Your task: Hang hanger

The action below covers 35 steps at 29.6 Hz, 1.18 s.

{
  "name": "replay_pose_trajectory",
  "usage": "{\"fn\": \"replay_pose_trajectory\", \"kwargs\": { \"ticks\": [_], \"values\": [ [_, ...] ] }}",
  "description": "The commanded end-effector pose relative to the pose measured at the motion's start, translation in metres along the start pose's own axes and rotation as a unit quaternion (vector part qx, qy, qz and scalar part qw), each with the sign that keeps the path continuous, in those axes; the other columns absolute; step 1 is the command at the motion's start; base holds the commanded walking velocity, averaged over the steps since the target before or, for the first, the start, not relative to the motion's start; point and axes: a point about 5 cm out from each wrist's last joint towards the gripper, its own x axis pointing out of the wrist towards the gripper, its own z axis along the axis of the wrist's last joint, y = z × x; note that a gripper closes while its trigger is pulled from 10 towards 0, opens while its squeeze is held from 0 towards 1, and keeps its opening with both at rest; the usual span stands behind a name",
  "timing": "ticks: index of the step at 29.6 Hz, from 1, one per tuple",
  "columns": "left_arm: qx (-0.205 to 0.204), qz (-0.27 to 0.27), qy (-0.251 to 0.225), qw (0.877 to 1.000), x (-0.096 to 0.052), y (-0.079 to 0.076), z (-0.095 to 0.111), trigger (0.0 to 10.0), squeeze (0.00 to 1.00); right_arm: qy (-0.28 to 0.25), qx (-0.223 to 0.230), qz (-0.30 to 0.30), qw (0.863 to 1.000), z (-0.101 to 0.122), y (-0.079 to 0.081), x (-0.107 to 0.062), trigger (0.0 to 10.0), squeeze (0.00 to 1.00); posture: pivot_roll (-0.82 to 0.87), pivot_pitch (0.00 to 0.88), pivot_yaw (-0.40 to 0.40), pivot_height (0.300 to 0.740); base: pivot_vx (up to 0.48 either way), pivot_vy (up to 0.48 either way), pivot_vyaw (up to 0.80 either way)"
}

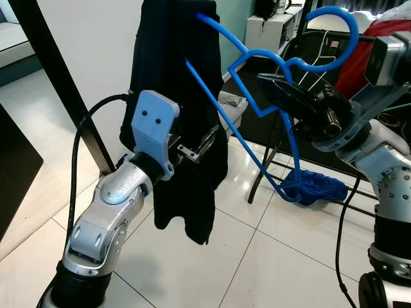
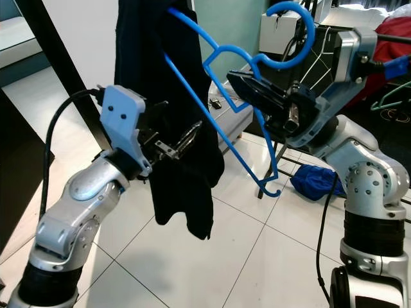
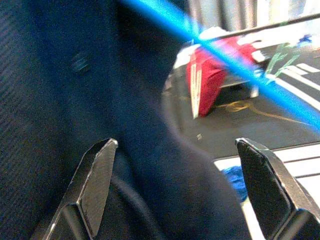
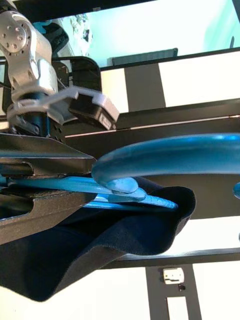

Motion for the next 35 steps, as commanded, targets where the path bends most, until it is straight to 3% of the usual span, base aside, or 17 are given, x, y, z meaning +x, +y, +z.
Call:
{"fn": "replay_pose_trajectory", "kwargs": {
  "ticks": [1, 5, 13, 16, 35],
  "values": [
    [0.001, 0.028, 0.017, 0.999, 0.0, 0.01, -0.002, 10.0, 0.0, -0.016, -0.013, 0.022, 1.0, 0.007, 0.007, 0.004, 10.0, 0.0, -0.09, 0.067, 0.047, 0.74, 0.0, 0.0, 0.0],
    [0.007, 0.059, 0.033, 0.998, -0.002, 0.021, -0.003, 10.0, 0.0, -0.016, -0.012, 0.022, 1.0, 0.006, 0.006, 0.005, 10.0, 0.0, -0.09, 0.065, 0.046, 0.74, 0.0, 0.0, 0.0],
    [-0.002, 0.065, 0.023, 0.998, -0.001, 0.022, 0.003, 10.0, 0.0, -0.015, -0.012, 0.022, 1.0, 0.006, 0.006, 0.005, 10.0, 0.0, -0.09, 0.064, 0.045, 0.74, 0.0, 0.0, 0.0],
    [0.015, 0.073, 0.021, 0.997, -0.001, 0.025, 0.006, 10.0, 0.0, -0.014, -0.011, 0.023, 1.0, 0.005, 0.007, 0.005, 10.0, 0.0, -0.09, 0.06, 0.048, 0.74, 0.0, 0.0, 0.0],
    [0.048, 0.07, 0.031, 0.996, 0.007, 0.015, -0.001, 10.0, 0.0, -0.017, -0.008, 0.032, 0.999, 0.005, 0.011, 0.007, 10.0, 0.0, -0.1, 0.065, 0.049, 0.74, 0.0, 0.0, 0.0]
  ]
}}
